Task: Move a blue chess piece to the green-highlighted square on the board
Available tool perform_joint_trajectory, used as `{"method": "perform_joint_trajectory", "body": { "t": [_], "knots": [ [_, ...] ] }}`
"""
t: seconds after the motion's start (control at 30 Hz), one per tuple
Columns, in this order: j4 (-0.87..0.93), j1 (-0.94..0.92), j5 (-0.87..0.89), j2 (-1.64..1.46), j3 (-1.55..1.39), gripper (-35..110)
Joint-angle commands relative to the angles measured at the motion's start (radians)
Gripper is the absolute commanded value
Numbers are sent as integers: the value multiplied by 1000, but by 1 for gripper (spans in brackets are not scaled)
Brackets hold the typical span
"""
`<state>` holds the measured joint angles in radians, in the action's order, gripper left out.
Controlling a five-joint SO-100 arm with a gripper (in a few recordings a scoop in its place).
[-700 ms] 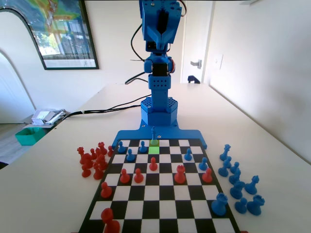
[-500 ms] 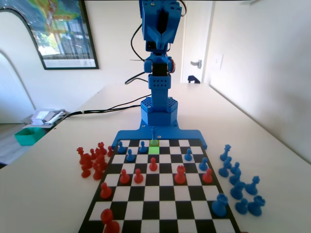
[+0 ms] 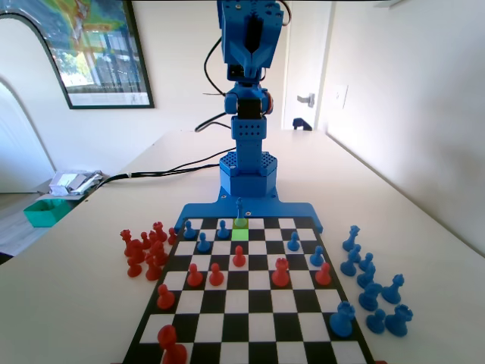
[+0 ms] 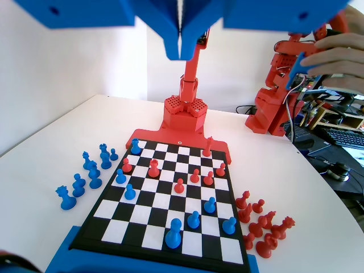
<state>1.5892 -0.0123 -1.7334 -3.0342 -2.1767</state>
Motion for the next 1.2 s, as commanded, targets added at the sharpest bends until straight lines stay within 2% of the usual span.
{"method": "perform_joint_trajectory", "body": {
  "t": [0.0, 0.87, 1.17],
  "knots": [
    [-14, -6, 0, -20, -5, 1],
    [-15, -9, -3, -20, -5, 1],
    [-17, 35, -160, 55, 81, 1]
  ]
}}
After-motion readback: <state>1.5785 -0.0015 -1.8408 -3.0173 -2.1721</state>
